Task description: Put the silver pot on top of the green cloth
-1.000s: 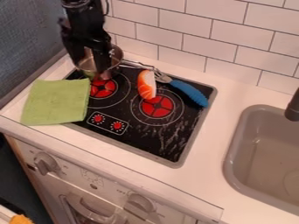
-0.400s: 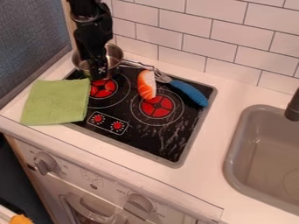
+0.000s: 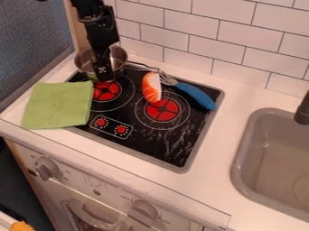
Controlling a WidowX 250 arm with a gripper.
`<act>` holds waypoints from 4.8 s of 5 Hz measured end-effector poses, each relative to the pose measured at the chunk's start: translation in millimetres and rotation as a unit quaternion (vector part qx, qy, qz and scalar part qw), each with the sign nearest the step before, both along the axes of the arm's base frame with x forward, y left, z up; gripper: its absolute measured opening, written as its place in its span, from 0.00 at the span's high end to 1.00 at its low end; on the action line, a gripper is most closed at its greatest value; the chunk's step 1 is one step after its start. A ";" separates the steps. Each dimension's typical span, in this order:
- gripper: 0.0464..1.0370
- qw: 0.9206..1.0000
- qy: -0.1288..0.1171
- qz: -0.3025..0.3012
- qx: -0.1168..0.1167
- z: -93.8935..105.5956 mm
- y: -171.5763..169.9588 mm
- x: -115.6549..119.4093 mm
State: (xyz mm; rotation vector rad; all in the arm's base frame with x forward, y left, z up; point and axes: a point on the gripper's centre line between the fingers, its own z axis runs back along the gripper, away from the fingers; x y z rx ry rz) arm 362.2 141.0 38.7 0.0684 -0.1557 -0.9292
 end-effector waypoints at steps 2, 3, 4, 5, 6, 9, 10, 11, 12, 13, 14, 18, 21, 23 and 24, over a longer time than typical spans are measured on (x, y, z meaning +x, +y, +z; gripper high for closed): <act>0.10 1.000 0.014 -0.009 0.014 -15.2 4.7 -0.9; 0.40 1.000 0.017 -0.008 0.025 -18.8 -1.3 -0.3; 0.70 0.999 0.016 0.009 0.040 -27.3 -4.0 -0.7; 0.89 0.999 0.014 0.015 0.042 -27.5 -3.1 -0.5; 0.97 0.999 0.015 0.013 0.047 -27.4 -4.8 0.2; 0.97 0.999 0.012 0.018 0.028 -22.4 -9.2 1.7; 0.97 1.000 -0.014 0.019 0.015 -9.5 -10.4 15.3; 0.97 0.999 -0.036 0.014 0.017 10.9 -11.1 19.5; 0.97 0.998 -0.053 -0.012 0.032 43.4 -11.8 4.1; 0.97 0.998 -0.051 0.001 0.035 54.5 -0.5 -27.0; 0.97 0.998 -0.045 0.028 0.027 52.2 8.0 -57.7; 0.97 0.994 -0.031 0.099 0.034 1.3 23.3 -106.5; 0.94 0.992 0.007 0.117 0.041 -20.5 21.2 -101.8; 0.44 0.993 0.011 0.117 0.028 -21.3 16.4 -102.6; 0.16 0.994 0.009 0.104 0.022 -15.1 13.4 -102.7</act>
